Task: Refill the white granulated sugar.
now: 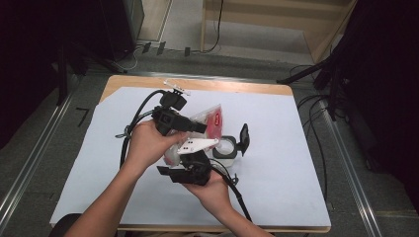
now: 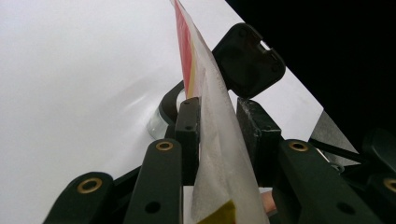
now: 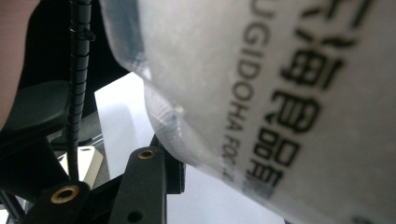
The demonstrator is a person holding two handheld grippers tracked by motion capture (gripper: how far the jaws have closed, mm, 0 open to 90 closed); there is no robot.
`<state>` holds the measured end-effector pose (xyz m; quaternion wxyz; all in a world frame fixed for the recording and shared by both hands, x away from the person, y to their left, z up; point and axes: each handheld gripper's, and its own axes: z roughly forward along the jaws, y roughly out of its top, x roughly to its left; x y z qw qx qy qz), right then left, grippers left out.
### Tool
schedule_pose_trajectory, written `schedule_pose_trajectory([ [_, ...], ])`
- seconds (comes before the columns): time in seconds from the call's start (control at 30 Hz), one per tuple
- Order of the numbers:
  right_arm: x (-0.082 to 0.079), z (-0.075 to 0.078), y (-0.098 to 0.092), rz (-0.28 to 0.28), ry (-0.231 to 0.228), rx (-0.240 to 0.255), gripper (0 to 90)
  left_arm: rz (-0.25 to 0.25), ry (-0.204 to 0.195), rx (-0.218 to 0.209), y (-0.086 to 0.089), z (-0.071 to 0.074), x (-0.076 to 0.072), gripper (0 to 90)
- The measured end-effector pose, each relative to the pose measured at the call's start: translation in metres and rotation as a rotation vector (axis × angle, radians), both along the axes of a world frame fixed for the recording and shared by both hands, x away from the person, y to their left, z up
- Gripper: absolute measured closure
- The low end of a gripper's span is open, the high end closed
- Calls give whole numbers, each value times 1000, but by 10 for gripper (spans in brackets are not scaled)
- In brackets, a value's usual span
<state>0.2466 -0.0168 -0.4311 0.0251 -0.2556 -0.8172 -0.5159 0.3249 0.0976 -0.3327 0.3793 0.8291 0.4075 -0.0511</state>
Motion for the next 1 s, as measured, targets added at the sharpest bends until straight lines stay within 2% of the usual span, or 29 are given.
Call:
schedule_pose_trajectory([
  [0.07, 0, -1, 0, -2, 12, -1, 635, 1, 11, -6, 0, -2, 1, 718],
  [0.27, 0, -1, -1, -1, 4, -3, 636, 2, 8, -9, -1, -2, 1, 716],
  [1.0, 1, 3, -2, 14, 35, -12, 635, 3, 24, -17, -1, -2, 3, 705],
])
